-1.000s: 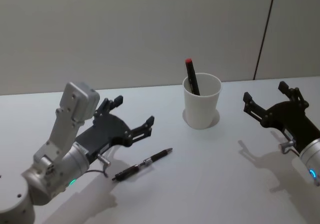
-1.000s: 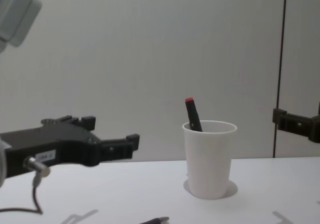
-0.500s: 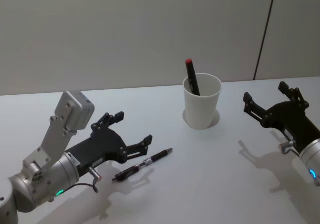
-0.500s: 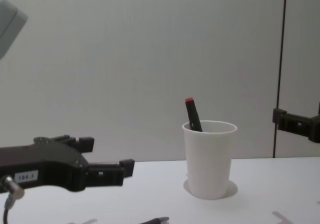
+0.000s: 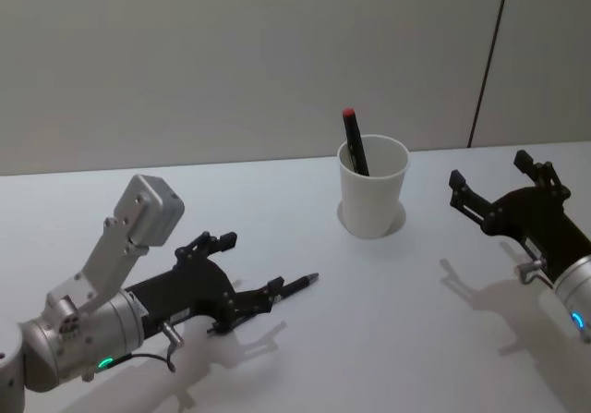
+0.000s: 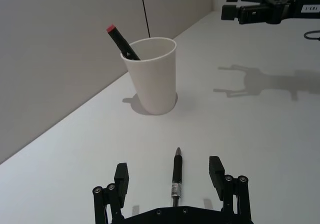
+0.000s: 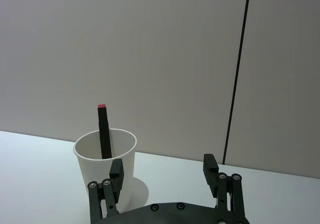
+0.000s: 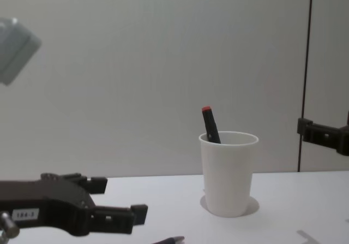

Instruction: Place the pen into the pen holder.

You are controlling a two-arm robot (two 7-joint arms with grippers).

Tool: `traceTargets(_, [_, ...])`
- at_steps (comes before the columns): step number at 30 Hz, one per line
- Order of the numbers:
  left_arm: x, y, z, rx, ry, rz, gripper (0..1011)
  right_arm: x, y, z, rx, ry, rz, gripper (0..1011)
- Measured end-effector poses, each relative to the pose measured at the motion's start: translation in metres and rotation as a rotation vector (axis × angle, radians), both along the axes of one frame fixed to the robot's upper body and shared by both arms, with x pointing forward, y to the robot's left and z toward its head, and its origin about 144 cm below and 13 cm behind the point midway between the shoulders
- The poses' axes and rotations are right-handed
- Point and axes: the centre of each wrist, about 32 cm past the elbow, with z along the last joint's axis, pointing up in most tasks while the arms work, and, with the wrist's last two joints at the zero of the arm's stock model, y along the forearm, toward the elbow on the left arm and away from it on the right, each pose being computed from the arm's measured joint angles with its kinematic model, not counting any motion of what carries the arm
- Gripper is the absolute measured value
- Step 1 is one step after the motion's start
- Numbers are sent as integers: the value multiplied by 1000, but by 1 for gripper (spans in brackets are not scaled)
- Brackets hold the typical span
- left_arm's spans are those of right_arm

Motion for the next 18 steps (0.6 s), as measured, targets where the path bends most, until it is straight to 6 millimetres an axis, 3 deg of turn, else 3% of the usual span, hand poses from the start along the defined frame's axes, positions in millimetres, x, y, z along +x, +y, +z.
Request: traceTargets(18, [11,0,-9,46,97,9,1001,0,0,0,0,0,0,1001])
